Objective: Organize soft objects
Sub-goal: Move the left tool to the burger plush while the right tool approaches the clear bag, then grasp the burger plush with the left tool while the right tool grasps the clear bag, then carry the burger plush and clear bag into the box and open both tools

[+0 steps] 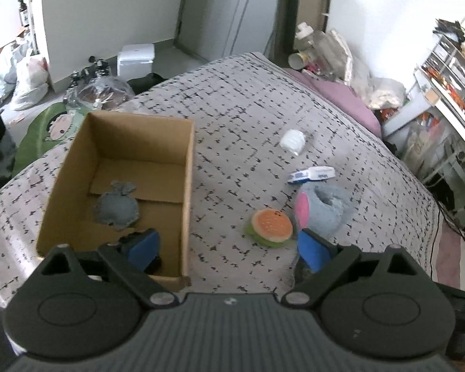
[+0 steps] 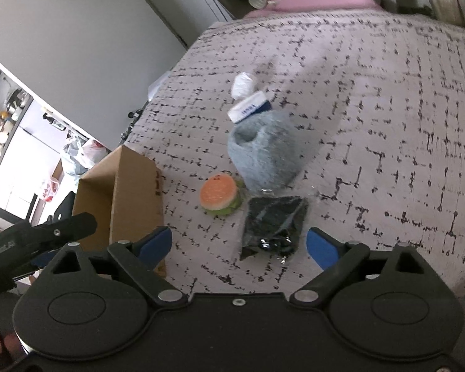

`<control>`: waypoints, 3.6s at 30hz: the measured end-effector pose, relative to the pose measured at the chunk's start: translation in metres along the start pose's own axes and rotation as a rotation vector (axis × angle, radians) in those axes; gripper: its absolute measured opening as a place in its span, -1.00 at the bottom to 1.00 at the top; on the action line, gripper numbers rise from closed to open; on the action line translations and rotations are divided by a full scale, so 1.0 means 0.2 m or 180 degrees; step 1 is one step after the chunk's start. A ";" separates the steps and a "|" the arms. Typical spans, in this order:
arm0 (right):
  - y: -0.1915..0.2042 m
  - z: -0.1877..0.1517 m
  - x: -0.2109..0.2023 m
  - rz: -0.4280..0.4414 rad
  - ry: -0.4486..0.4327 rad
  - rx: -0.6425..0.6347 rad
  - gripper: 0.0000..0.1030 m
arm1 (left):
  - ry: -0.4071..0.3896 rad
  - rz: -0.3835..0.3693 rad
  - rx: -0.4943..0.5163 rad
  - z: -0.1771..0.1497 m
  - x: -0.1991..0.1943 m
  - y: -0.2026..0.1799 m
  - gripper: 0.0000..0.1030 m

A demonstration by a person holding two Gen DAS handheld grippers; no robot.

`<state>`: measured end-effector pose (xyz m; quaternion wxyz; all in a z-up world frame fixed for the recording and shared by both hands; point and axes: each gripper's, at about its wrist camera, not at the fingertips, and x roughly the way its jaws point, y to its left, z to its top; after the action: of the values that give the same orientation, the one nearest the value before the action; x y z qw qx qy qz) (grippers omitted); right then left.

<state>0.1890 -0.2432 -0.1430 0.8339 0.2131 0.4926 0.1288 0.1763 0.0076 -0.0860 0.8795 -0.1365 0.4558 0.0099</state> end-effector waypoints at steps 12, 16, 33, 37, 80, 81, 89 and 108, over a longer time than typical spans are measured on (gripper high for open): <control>-0.17 0.01 0.18 0.0093 0.0196 0.0354 0.25 | 0.0143 -0.0067 0.0184 0.00 0.19 -0.19 0.57; -0.23 0.00 0.25 0.0094 0.0255 0.0504 0.13 | 0.0244 -0.0062 0.0179 0.01 0.29 -0.23 0.43; -0.24 0.02 0.38 0.0012 0.0273 0.0251 -0.25 | 0.0577 0.0098 0.0129 0.01 0.67 -0.30 0.40; -0.27 0.02 0.37 0.0079 0.0262 0.0310 -0.34 | 0.0616 0.0164 0.0075 0.02 0.75 -0.30 0.40; -0.12 -0.06 -0.20 -0.0014 -0.0567 0.0280 -0.45 | 0.0083 -0.0071 -0.0140 -0.02 0.12 -0.24 -0.04; -0.10 -0.06 -0.22 -0.0008 -0.0586 0.0265 -0.45 | 0.0065 -0.0070 -0.0143 -0.02 0.10 -0.23 -0.04; 0.01 -0.10 -0.30 0.0046 -0.0707 0.0146 -0.45 | -0.0125 -0.0047 -0.0196 -0.03 -0.09 -0.14 -0.04; 0.29 -0.12 -0.39 0.0104 -0.0837 -0.0110 -0.45 | -0.0390 -0.0015 -0.0380 -0.01 -0.33 0.11 -0.04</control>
<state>0.1309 -0.2210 -0.0653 0.8926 0.2218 0.3732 0.1219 0.1331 0.0360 -0.0395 0.8961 -0.1889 0.3994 0.0433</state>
